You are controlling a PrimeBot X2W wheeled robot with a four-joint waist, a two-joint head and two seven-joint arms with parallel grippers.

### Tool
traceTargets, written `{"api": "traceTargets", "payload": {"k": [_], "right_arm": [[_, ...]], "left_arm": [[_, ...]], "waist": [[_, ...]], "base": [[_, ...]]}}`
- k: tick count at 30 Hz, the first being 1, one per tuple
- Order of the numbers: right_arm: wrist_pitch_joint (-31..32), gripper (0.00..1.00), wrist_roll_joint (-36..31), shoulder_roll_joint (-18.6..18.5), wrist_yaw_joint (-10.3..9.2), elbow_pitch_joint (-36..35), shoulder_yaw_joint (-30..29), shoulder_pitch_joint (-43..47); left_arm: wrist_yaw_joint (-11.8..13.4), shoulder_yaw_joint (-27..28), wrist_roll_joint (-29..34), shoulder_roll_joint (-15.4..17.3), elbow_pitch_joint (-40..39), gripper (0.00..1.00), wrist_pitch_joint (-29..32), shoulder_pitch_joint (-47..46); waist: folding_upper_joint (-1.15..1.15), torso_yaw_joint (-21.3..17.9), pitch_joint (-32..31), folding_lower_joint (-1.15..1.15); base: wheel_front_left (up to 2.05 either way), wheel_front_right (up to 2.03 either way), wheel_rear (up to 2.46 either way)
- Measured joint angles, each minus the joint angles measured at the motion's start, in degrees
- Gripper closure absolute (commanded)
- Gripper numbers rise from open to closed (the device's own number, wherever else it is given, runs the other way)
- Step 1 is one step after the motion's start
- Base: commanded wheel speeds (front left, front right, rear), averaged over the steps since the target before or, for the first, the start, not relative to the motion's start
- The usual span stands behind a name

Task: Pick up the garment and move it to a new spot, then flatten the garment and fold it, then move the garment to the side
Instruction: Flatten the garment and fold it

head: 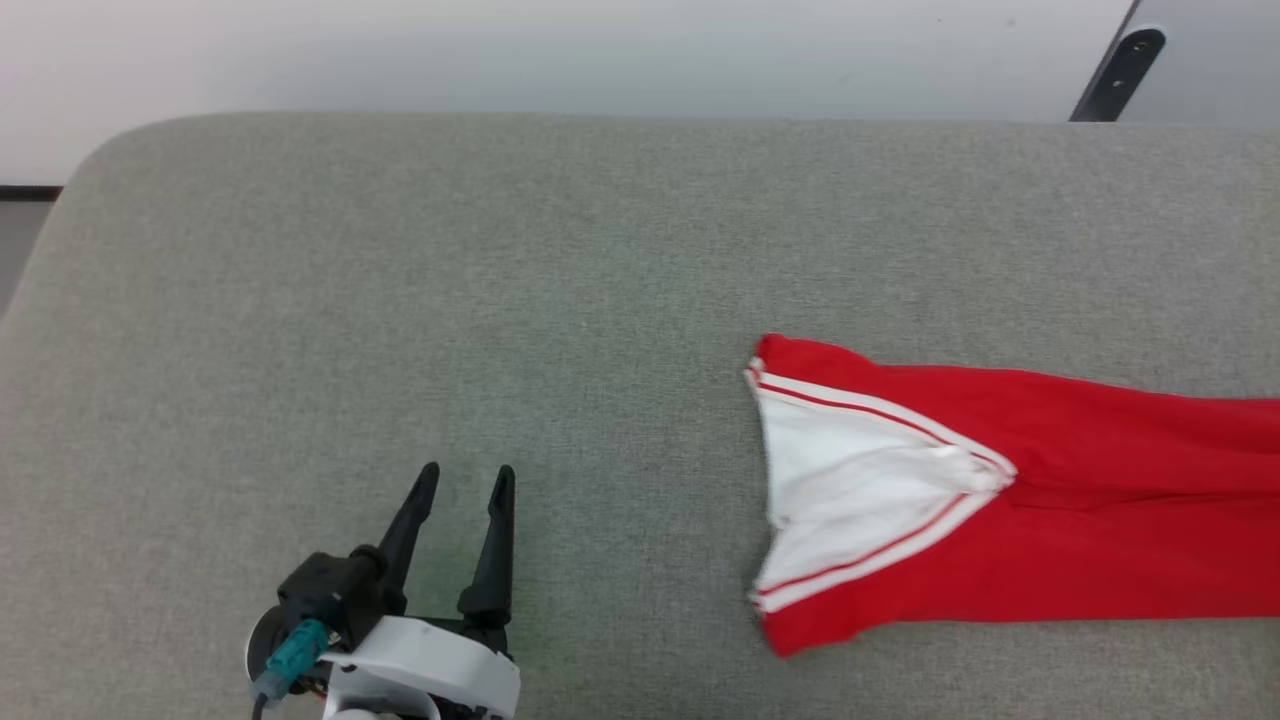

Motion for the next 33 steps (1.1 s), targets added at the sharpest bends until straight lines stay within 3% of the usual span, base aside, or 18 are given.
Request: {"api": "traceTargets", "payload": {"k": [8, 15, 24, 33], "right_arm": [[-0.5, 1.0, 0.3, -1.7, -0.01, -0.9, 0.6, 0.2], [0.7, 1.0, 2.2, 1.2, -0.01, -13.5, 5.6, 3.4], [5.6, 1.0, 5.8, 8.5, -0.01, -32.4, 13.2, 7.4], [8.2, 1.0, 5.3, 15.8, -0.01, -36.7, 22.7, 3.6]], "left_arm": [[-0.8, 0.3, 0.2, -0.7, 1.1, 0.0, 0.0, 0.3], [-1.7, 0.3, 0.4, -1.6, 2.3, 0.0, 0.0, 0.6], [-2.6, 0.5, 0.6, -3.1, 3.3, 0.0, 0.0, 1.5], [-3.5, 1.4, 1.4, -4.3, 3.5, 0.0, 0.0, 1.1]], "waist": [[0.0, -0.7, -0.8, 0.0], [0.0, 0.2, -2.0, 0.0], [0.0, 3.6, -3.3, 0.0], [0.0, 7.2, -2.9, 0.0]], "base": [[0.0, 0.0, 0.0], [0.0, 0.0, 0.0], [0.0, 0.0, 0.0], [0.0, 0.0, 0.0]]}}
